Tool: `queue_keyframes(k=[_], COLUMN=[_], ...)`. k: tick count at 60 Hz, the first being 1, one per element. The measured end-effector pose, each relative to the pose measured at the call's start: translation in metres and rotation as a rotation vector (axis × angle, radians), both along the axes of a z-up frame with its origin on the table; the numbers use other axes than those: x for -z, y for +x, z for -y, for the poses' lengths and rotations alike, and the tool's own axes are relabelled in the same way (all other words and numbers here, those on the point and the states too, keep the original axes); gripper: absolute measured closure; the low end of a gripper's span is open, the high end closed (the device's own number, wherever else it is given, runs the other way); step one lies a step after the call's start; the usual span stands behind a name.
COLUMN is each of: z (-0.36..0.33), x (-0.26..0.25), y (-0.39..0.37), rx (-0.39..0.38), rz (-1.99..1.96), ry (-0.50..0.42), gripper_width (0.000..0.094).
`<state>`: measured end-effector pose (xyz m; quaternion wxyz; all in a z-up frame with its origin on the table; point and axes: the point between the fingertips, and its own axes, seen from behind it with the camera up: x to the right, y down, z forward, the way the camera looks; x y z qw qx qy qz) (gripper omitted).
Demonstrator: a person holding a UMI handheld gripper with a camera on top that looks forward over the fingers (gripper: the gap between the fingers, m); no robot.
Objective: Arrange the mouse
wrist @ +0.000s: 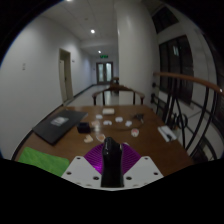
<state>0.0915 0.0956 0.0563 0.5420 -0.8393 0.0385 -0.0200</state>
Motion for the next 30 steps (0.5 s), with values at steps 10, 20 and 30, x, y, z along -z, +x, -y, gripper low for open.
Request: queue_keyframes(k=[10,20,30], z=[0.042,0.067,0.071], x=[-0.112,-0.123,-0.019], y=[-0.090,-0.199,-0.246], rx=[-0.107,-0.159,-0.109], rz=[0.022,-0.020,0.022], ry=[0.158,0.202,0.031], gripper_width=[0.0722,0.0707,0.0709])
